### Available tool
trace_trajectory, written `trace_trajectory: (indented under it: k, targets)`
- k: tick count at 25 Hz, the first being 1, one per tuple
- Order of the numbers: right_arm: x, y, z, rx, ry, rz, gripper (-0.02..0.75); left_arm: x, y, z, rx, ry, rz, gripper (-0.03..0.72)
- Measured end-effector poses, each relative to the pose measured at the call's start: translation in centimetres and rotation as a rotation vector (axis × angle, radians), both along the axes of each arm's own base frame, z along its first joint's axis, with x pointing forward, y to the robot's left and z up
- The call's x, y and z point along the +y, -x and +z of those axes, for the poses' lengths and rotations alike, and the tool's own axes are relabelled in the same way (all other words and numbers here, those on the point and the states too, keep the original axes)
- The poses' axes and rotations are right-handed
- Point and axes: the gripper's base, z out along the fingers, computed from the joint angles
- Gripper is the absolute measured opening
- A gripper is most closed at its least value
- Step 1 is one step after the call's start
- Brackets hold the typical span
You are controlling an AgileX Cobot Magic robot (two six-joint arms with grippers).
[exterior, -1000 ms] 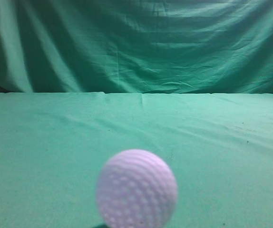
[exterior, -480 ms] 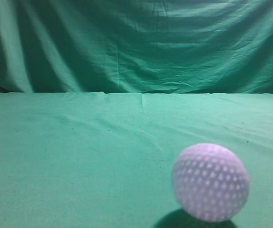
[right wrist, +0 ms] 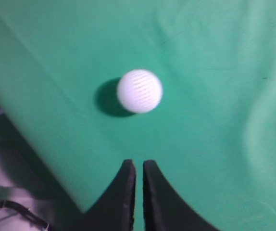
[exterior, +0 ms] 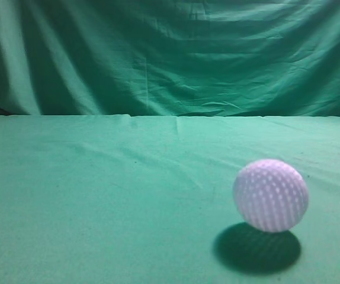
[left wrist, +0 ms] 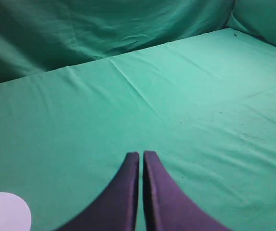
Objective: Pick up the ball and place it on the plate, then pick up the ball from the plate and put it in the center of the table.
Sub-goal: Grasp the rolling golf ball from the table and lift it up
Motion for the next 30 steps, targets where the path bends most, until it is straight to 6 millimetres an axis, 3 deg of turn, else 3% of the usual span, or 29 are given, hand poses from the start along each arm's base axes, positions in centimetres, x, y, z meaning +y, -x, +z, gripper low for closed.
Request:
trace_trajectory:
  k: [10, 17, 19, 22, 23, 30]
  targets:
    - [3.0, -2.7, -0.4, -0.015, 0.031, 0.025, 0.051, 0.0, 0.0, 0.0, 0.001, 0.002, 0.000, 0.000]
    - [3.9, -3.8, -2.0, 0.011, 0.061, -0.022, 0.508, 0.0, 0.0, 0.0, 0.002, 0.004, 0.000, 0.000]
    - [4.1, -4.0, -2.5, 0.035, 0.075, -0.063, 0.596, 0.0, 0.0, 0.0, 0.002, 0.004, 0.000, 0.000]
    - [4.3, -4.2, -3.3, 0.067, 0.098, -0.106, 0.601, -0.1, 0.0, 0.0, 0.009, 0.017, -0.003, 0.000]
    - [4.3, -4.3, -3.5, 0.077, 0.103, -0.121, 0.641, -0.1, 0.0, 0.0, 0.011, 0.021, -0.003, 0.000]
    - [5.5, -6.2, -3.9, 0.079, 0.145, -0.171, 0.626, -0.1, 0.0, 0.0, 0.014, 0.028, -0.004, 0.000]
